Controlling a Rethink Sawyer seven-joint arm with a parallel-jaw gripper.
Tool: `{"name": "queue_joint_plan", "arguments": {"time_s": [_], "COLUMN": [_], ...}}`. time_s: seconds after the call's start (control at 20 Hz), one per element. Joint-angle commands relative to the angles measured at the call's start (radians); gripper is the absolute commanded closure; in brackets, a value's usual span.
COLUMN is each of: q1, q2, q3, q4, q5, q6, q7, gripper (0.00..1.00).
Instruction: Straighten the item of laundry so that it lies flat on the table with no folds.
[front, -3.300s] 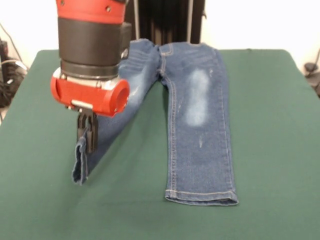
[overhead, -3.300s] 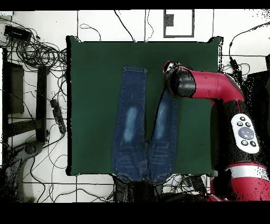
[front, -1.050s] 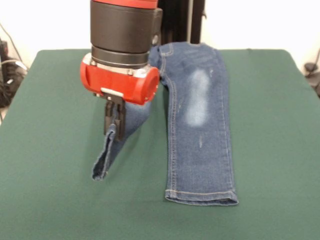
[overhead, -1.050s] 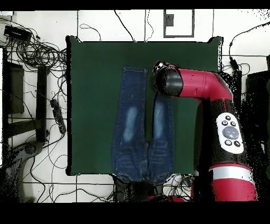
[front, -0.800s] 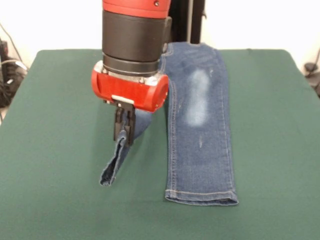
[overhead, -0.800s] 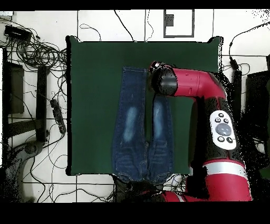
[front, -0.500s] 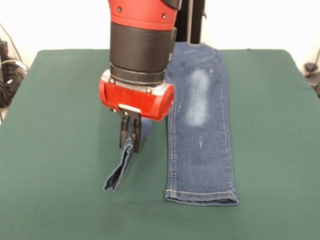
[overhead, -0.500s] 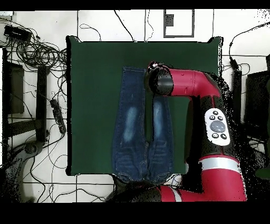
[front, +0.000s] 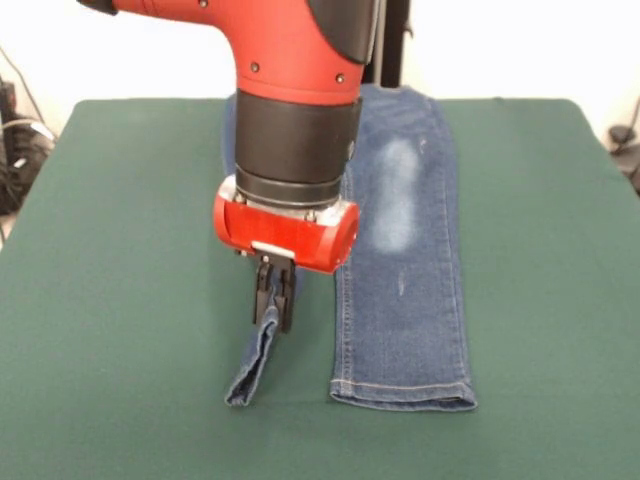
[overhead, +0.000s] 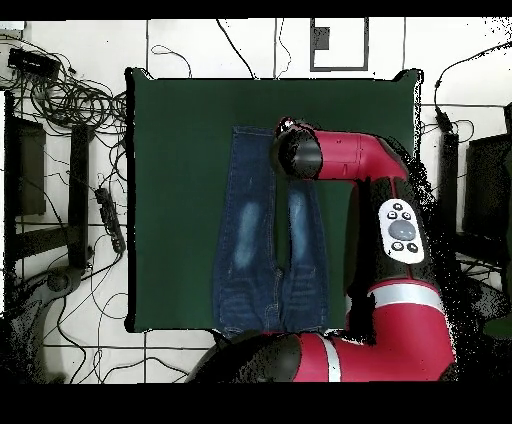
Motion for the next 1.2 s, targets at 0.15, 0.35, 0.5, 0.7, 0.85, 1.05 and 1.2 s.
{"name": "queue_joint_plan", "arguments": {"time_s": [0.15,0.35,0.5,0.7,0.85,1.05,1.2], "q1": [-0.010,-0.094,-0.162,-0.241,-0.293,-0.330,-0.348], "q2": [0.052,0.018,0.021,-0.013,-0.042,-0.029,-0.013], "q3": [0.079,0.126,0.169,0.210,0.239,0.279,0.312], "q4": [-0.024,-0.010,-0.021,0.002,0.017,0.000,-0.013], "q5": [0.055,0.048,0.037,0.018,0.009,-0.008,-0.023], "q6": [-0.037,0.017,0.047,0.091,0.132,0.156,0.156], "q7": [0.075,-0.053,-0.142,-0.223,-0.273,-0.304,-0.323], "gripper": [1.00,1.00,1.00,1.00,1.00,1.00,1.00]}}
